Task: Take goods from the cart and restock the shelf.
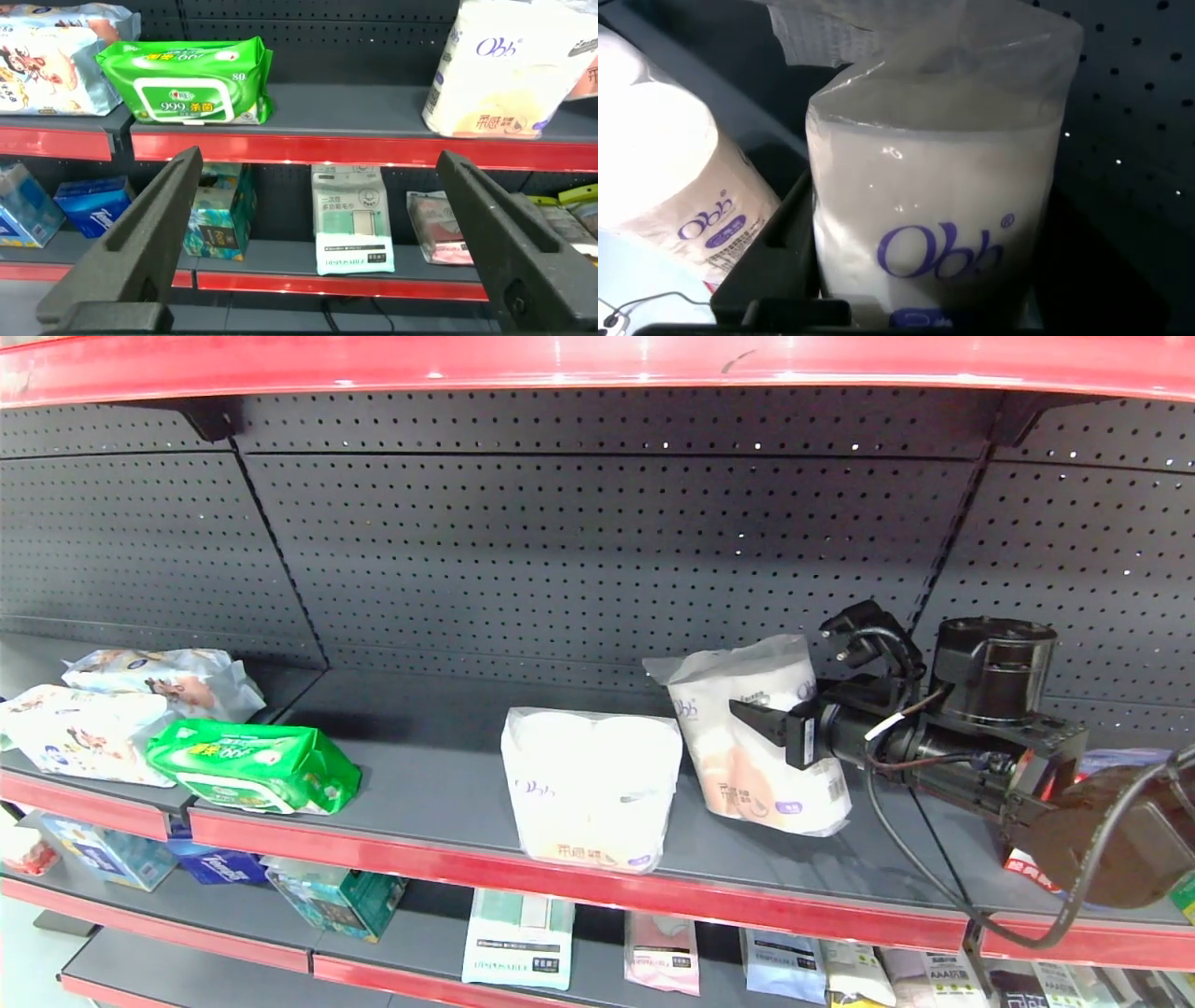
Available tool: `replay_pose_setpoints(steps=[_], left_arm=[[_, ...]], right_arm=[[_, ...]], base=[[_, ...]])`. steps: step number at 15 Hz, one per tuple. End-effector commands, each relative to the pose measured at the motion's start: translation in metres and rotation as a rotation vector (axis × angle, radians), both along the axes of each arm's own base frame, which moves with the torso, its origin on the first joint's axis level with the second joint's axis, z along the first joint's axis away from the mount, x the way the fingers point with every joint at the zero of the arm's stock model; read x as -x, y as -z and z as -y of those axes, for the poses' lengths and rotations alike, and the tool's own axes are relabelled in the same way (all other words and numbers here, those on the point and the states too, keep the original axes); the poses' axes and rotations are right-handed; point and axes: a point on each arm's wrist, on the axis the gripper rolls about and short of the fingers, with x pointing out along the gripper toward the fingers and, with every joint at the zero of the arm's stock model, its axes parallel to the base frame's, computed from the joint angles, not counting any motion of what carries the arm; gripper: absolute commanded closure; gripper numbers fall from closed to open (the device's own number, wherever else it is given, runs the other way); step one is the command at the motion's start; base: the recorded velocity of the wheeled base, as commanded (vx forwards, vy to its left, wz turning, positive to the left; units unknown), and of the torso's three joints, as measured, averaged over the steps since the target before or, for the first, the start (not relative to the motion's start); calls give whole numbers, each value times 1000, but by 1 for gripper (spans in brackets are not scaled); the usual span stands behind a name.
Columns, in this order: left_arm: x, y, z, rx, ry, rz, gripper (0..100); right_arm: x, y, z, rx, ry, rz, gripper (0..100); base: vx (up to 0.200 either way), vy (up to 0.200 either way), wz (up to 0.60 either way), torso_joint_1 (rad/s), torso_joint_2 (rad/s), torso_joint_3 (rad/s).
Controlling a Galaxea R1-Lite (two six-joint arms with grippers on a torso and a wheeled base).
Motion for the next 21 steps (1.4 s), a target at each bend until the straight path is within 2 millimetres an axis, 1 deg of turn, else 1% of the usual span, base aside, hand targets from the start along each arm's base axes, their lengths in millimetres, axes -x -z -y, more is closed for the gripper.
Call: replay_pose_setpoints(steps=[1, 5, 9, 11, 12, 13, 15, 16, 18, 21], left_arm=[[0, 0, 0, 0, 0, -1, 0], [0, 0, 0, 0, 0, -1, 0], [0, 0, 0, 0, 0, -1, 0], [0, 0, 0, 0, 0, -1, 0], [0, 0, 0, 0, 0, -1, 0], [0, 0, 0, 1, 0, -1, 0], [0, 0, 0, 1, 0, -1, 0], [0, 0, 0, 1, 0, -1, 0], [0, 0, 0, 1, 0, -1, 0], [0, 0, 0, 1, 0, -1, 0]], right_arm=[[-2, 0, -1, -1, -2, 3, 100], [-12, 0, -8, -9, -9, 10, 100], [-34, 6, -18, -17, -16, 15, 100], [-46, 8, -29, -25, -32, 24, 100], [-46, 8, -30, -26, -33, 25, 100], [-52, 9, -35, -32, -56, 31, 100], [-52, 8, -39, -39, -89, 36, 100], [-54, 12, -42, -39, -107, 26, 100], [-57, 14, -45, -39, -115, 26, 100], [-70, 24, -58, -66, -165, 27, 100]], base=[[0, 0, 0, 0, 0, 0], [0, 0, 0, 0, 0, 0], [0, 0, 0, 0, 0, 0], [0, 0, 0, 0, 0, 0], [0, 0, 0, 0, 0, 0], [0, 0, 0, 0, 0, 0], [0, 0, 0, 0, 0, 0], [0, 0, 0, 0, 0, 0], [0, 0, 0, 0, 0, 0], [0, 0, 0, 0, 0, 0]])
